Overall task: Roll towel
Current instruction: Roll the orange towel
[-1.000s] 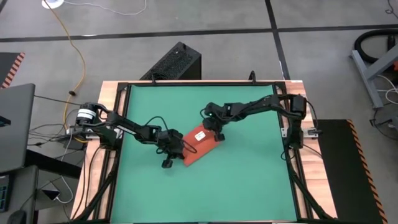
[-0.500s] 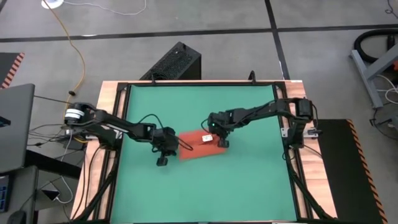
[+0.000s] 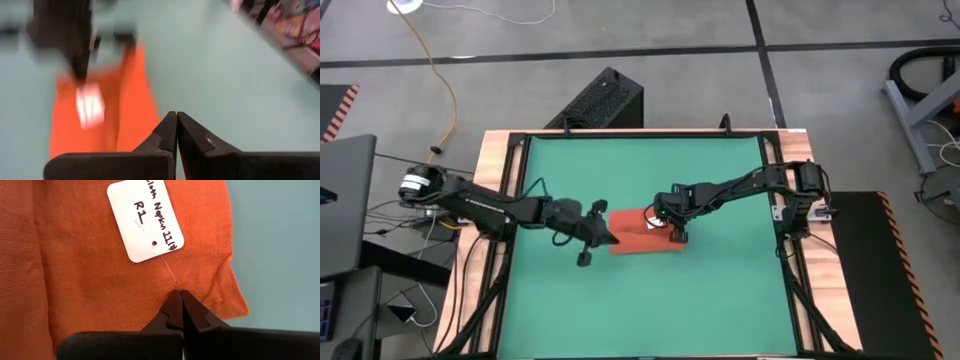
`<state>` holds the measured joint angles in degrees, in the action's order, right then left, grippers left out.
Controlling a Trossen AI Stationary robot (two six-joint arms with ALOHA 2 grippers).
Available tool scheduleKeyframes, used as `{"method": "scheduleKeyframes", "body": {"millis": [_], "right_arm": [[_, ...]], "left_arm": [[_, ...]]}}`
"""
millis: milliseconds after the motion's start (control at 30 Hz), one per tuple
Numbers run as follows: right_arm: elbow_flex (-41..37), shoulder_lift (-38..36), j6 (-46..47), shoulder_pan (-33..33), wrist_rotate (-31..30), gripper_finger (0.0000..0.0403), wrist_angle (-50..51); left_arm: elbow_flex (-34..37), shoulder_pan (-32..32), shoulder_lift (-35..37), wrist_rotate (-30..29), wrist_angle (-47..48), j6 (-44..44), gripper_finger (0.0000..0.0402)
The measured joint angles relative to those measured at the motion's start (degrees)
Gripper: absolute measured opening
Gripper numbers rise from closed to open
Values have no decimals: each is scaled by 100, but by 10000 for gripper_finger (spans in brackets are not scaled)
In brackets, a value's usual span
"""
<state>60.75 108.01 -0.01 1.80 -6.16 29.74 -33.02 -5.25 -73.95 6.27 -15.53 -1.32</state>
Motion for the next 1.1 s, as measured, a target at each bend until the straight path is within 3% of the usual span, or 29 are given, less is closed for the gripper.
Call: {"method": "scheduleKeyframes", "body": {"millis": [100, 367, 567, 767, 1100], "right_arm": [[0, 0, -2, 13, 0, 5, 0], [0, 0, 2, 24, 1, 5, -7], [-2, 0, 2, 24, 3, 5, -15], [-2, 0, 2, 22, 4, 5, -13], [4, 0, 36, 13, 2, 5, 85]], "left_arm": [[-123, -255, -376, -236, -393, -525, 0], [-1328, -265, -2178, -485, 361, -1064, 0], [-2103, -247, -2795, -983, 1020, -1549, 0], [-2073, 145, -2931, -1193, 1199, -1334, 0], [-1559, 441, -2922, -656, 1148, -662, 0]]}}
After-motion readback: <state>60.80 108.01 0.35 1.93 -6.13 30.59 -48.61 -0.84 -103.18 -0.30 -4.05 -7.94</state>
